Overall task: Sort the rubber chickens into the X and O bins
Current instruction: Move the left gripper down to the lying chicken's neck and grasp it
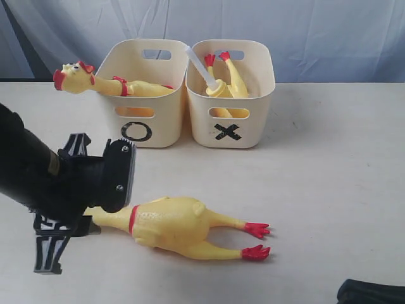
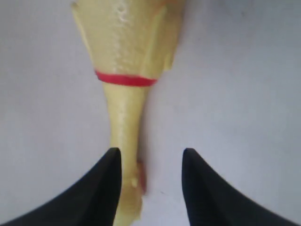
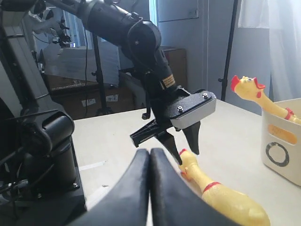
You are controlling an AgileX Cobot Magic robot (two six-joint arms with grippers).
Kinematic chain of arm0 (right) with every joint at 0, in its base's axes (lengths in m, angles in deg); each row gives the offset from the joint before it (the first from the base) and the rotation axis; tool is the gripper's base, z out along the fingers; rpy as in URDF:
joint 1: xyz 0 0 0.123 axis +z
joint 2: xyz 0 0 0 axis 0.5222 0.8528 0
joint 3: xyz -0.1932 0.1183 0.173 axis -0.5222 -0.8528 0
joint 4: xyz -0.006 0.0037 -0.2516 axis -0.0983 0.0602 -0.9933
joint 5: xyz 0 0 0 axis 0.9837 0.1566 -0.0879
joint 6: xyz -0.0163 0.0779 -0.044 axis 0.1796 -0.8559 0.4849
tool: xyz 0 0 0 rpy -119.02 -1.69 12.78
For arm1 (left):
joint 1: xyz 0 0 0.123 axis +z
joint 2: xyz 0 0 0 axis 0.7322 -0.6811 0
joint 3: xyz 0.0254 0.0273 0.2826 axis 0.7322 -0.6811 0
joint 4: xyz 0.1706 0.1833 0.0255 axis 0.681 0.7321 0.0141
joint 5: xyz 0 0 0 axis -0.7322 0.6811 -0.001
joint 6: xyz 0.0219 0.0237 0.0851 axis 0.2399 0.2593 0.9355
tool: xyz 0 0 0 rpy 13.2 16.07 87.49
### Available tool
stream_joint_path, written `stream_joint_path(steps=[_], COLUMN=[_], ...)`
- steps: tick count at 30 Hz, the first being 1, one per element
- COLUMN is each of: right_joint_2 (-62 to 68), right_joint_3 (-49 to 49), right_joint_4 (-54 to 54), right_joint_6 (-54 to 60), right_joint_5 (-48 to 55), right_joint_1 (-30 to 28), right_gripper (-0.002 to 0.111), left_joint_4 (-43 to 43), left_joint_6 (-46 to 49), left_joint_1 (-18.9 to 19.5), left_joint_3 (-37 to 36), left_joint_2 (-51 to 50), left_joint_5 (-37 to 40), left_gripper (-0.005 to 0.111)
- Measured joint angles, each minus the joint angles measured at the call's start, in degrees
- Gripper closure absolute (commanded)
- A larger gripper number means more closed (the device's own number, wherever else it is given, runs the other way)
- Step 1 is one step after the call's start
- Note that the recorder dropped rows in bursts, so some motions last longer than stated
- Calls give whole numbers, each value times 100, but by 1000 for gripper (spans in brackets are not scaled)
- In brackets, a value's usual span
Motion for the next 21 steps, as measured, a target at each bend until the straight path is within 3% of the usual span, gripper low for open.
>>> stream_joint_path(steps=[4,10,15,21], right_joint_2=[0,0,0,0], right_joint_3=[0,0,0,0], right_joint_4=[-38,-38,-38,-38], right_joint_6=[0,0,0,0], right_joint_5=[12,37,37,47], right_joint_1=[0,0,0,0], right_gripper=[109,109,109,109], left_joint_4=[321,333,179,128], left_joint_6=[59,68,68,55], left_joint_1=[10,279,291,291], left_joint_3=[-276,-298,-298,-312], left_joint_2=[-115,-664,-931,-1196], left_joint_5=[-986,-1240,-1586,-1845], left_gripper=[66,65,43,42])
